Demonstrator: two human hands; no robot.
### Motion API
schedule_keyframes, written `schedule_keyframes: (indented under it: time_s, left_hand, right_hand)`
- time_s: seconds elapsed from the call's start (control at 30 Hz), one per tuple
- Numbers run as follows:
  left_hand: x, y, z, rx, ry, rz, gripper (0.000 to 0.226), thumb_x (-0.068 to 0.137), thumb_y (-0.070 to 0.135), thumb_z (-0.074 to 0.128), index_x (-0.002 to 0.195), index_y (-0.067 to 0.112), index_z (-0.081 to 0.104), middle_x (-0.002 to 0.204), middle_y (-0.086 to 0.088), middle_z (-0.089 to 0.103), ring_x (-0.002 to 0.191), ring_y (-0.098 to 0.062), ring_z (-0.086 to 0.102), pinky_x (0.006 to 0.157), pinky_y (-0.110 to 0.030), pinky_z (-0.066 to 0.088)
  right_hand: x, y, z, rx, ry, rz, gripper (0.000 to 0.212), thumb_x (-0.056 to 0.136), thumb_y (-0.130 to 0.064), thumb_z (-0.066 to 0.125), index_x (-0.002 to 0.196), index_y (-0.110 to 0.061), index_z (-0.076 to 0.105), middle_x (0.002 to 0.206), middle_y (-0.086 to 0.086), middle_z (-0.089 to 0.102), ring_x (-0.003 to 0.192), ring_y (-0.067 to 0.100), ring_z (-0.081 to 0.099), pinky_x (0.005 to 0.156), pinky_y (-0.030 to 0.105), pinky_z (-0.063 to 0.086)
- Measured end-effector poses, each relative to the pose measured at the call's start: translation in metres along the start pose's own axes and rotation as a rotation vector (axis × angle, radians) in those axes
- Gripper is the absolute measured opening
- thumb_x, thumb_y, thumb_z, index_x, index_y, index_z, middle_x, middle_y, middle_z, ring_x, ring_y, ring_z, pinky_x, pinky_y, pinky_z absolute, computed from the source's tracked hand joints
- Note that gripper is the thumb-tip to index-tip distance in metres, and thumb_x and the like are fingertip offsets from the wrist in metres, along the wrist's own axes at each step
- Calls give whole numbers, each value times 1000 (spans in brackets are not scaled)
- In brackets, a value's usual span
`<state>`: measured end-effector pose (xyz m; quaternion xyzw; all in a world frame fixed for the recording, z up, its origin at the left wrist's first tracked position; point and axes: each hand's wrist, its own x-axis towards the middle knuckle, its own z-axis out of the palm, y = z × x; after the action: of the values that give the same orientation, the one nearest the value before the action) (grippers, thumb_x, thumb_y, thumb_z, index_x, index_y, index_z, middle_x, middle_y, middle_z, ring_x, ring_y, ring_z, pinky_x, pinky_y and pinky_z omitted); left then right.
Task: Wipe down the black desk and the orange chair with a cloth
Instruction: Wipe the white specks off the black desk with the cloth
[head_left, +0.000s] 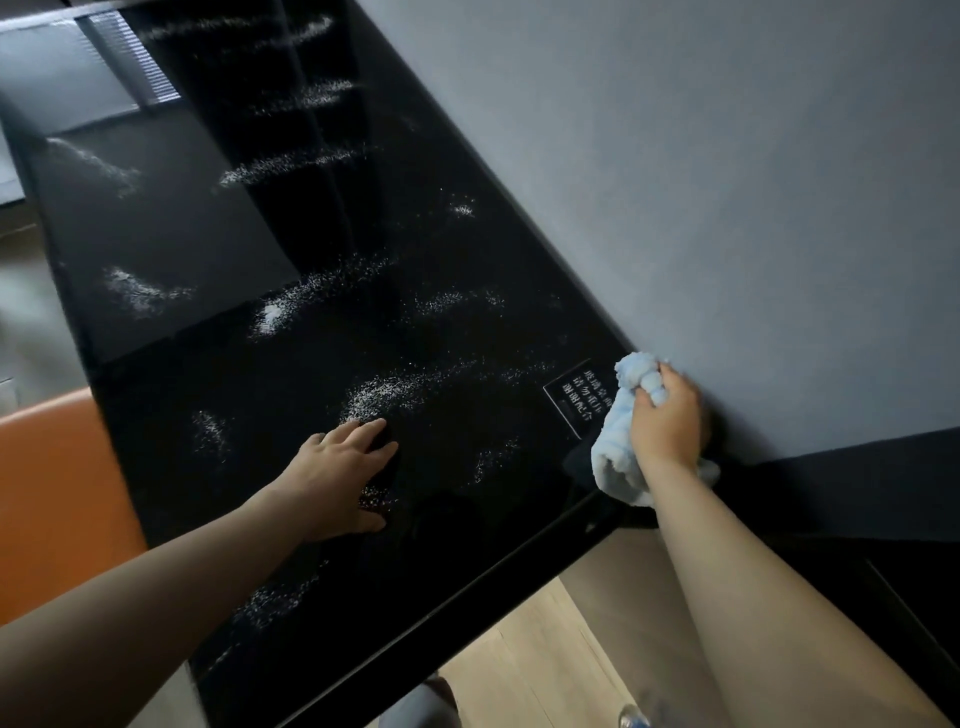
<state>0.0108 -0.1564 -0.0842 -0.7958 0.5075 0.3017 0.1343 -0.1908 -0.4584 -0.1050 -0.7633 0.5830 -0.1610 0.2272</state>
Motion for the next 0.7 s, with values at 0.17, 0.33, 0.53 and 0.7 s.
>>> schedule_keyframes:
  time_s: [0.17, 0.33, 0.53, 0.7]
  left_hand:
    - [4, -2, 8, 31, -8, 27, 109, 72, 65, 67, 154, 29, 5, 160, 0, -12, 148, -25, -6, 116, -42, 27]
    - [5, -3, 8, 52, -12, 37, 110, 72, 66, 67, 154, 29, 4, 160, 0, -13, 148, -25, -8, 116, -43, 26]
    - [6, -4, 9, 38, 30, 35, 107, 71, 69, 63, 154, 30, 7, 161, -1, -8, 149, -25, -3, 115, -40, 28]
    - [6, -3, 15, 25, 65, 24, 107, 70, 72, 62, 154, 32, 9, 161, 1, -7, 149, -24, -2, 114, -38, 27]
  right_hand:
    - [20, -5, 13, -36, 0, -20, 24, 90, -17, 45, 103, -12, 64, 109, 11, 67, 102, 32, 59, 87, 34, 46]
    - [28, -13, 22, -32, 8, -94, 22, 88, -16, 47, 99, -14, 66, 103, 9, 69, 98, 32, 60, 86, 35, 47]
    - [38, -19, 29, -86, -82, -184, 34, 88, -18, 49, 119, -19, 63, 117, 4, 66, 109, 31, 56, 91, 36, 45]
    - [36, -25, 37, -133, -112, -242, 34, 88, -21, 53, 120, -20, 64, 119, 3, 64, 112, 27, 53, 88, 34, 42]
